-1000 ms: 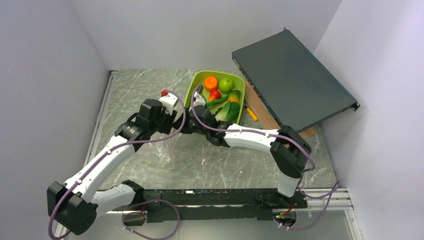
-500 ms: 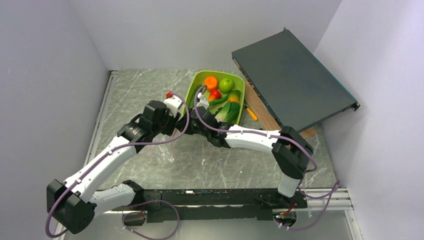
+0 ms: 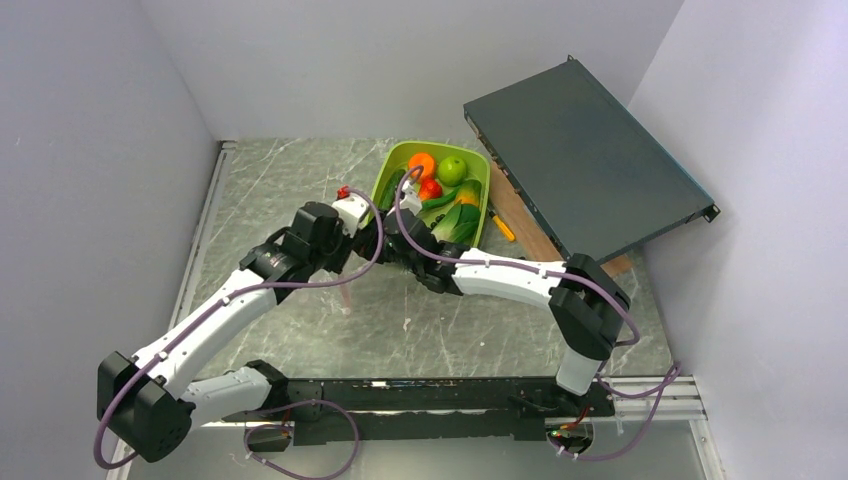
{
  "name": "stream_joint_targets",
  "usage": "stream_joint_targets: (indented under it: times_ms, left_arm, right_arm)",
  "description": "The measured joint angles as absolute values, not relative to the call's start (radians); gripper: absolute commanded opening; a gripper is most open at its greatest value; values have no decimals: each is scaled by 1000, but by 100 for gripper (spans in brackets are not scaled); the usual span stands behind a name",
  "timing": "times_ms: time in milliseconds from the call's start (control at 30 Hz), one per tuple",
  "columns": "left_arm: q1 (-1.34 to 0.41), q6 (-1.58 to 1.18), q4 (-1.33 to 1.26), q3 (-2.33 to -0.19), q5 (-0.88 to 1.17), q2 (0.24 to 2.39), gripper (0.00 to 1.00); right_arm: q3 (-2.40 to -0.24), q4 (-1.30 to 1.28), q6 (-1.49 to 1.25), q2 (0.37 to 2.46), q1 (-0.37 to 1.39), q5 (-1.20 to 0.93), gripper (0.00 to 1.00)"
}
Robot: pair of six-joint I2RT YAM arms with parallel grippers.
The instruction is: Place the food in the zip-top bag and seal the zipper
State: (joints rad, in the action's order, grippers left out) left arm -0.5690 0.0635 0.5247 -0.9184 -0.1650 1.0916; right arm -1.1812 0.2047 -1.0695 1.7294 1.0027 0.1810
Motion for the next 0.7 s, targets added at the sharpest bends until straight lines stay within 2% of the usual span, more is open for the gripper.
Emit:
stream_joint_targets:
  times_ms: [200,400,700]
  left_arm:
    - [-578,53,532,-926,-226,1091,1]
    - [-579,49,543,-932,-304,1060,0]
    - [-574,43,535,-923,-427,957,0]
  right_arm:
    - [-1205,202,-1063,1736,1005,188,0]
    - [-1215,159,-935,1741,1013,251,0]
    - [-1295,117,-645,1866,1015,279,0]
